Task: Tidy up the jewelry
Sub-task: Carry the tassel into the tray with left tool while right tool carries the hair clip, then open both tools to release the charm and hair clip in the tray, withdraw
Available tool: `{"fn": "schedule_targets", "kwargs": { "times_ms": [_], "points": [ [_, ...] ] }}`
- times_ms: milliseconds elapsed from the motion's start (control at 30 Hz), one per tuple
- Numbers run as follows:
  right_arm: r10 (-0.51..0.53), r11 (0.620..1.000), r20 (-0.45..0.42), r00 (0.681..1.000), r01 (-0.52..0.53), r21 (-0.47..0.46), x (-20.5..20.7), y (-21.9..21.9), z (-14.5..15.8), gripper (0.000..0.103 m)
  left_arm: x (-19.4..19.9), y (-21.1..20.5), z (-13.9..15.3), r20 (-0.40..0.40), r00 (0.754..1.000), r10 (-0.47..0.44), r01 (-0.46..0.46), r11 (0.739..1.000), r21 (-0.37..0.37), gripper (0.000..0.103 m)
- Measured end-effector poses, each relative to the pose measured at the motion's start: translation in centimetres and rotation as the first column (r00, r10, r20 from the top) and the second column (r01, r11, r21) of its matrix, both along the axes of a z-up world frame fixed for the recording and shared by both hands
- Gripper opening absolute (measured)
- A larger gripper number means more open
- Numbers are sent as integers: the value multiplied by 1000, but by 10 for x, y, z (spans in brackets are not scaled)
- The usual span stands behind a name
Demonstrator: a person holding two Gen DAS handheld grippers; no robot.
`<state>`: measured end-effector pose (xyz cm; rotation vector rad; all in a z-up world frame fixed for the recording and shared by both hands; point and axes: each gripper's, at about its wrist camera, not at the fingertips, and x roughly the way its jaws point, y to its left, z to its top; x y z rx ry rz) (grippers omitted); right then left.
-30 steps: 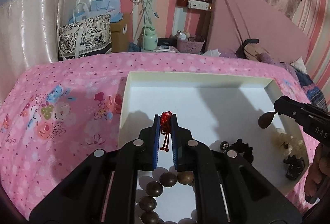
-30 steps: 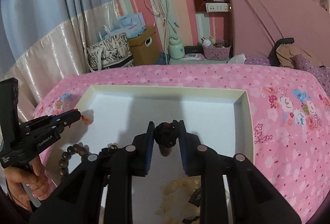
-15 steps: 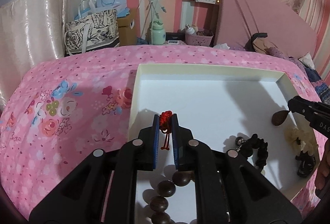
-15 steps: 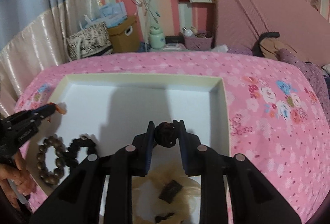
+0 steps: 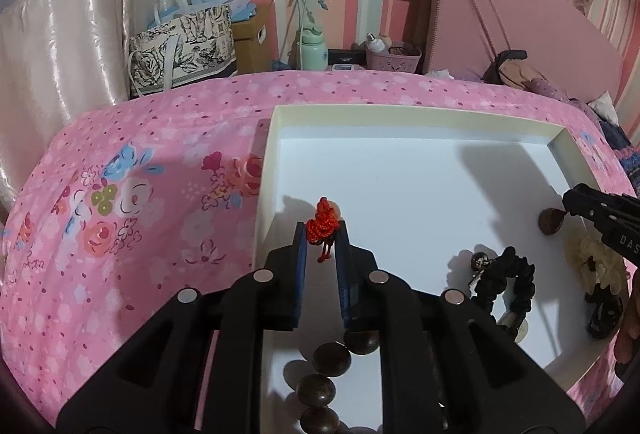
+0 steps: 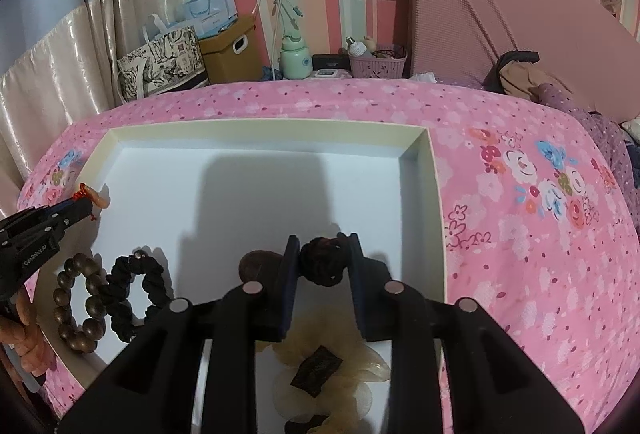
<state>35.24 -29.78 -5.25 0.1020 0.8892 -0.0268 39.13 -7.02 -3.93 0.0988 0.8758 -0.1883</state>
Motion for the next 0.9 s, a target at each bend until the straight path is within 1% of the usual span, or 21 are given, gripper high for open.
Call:
{"fn": "schedule_targets", "kwargs": {
  "times_ms": [100, 133, 167, 233, 267, 300, 333, 367, 433, 467, 533, 600, 733, 833, 900],
  "points": [
    [1, 1000, 0, 1000, -1, 2, 0, 0, 0, 26, 0, 0, -1, -3, 1000, -1, 1, 1000, 2, 13],
    [1, 1000, -3, 1000, -1, -2, 1, 1, -1, 26, 0, 0, -1, -4, 1000, 0, 0, 1000, 6, 15],
    [1, 1000, -5, 1000, -1, -5, 2, 2, -2, 26, 0, 0, -2, -3, 1000, 4, -4, 1000, 11, 22],
    [3, 1000, -9, 1000, -3, -6, 2, 2, -2, 31, 0, 0, -1, -4, 1000, 4, -4, 1000, 7, 28],
    [2, 1000, -6, 1000, -2, -4, 2, 2, -1, 37, -1, 0, -1, -7, 1000, 1, -1, 1000, 0, 31],
    [1, 1000, -4, 1000, -1, -4, 0, 0, -1, 40, -1, -1, 1, -7, 1000, -2, 2, 1000, -5, 33],
    [0, 1000, 2, 1000, 0, -2, 0, 1, 0, 41, -2, -1, 1, -6, 1000, -4, 4, 1000, -9, 36],
    [-1, 1000, 4, 1000, 1, -3, 0, 0, 1, 42, -3, -1, 2, -5, 1000, -6, 6, 1000, -14, 44],
    [-5, 1000, 18, 1000, 5, 0, -2, -1, 3, 47, -4, 0, 8, 15, 1000, 3, -3, 1000, -23, 58],
    [-6, 1000, 27, 1000, 6, 4, -3, -2, 5, 49, -5, 2, 11, 18, 1000, 0, 1, 999, -43, 58],
    [-8, 1000, 47, 999, 8, 11, -6, -3, 11, 49, -6, 6, 18, 20, 1000, -1, 3, 997, -83, 58],
    [-14, 1000, 78, 997, 13, 19, -10, -5, 22, 49, -8, 10, 27, 35, 999, 5, -2, 995, -103, 58],
    [-30, 999, 139, 990, 24, 41, -24, -9, 47, 49, -15, 17, 45, 78, 997, 24, -17, 996, -91, 58],
    [-39, 999, 201, 979, 32, 41, -41, -12, 73, 49, -20, 31, 62, 94, 994, 52, -41, 992, -120, 58],
    [-55, 998, 244, 968, 46, 42, -58, -13, 91, 49, -26, 36, 76, 114, 991, 65, -51, 992, -117, 59]
  ]
}}
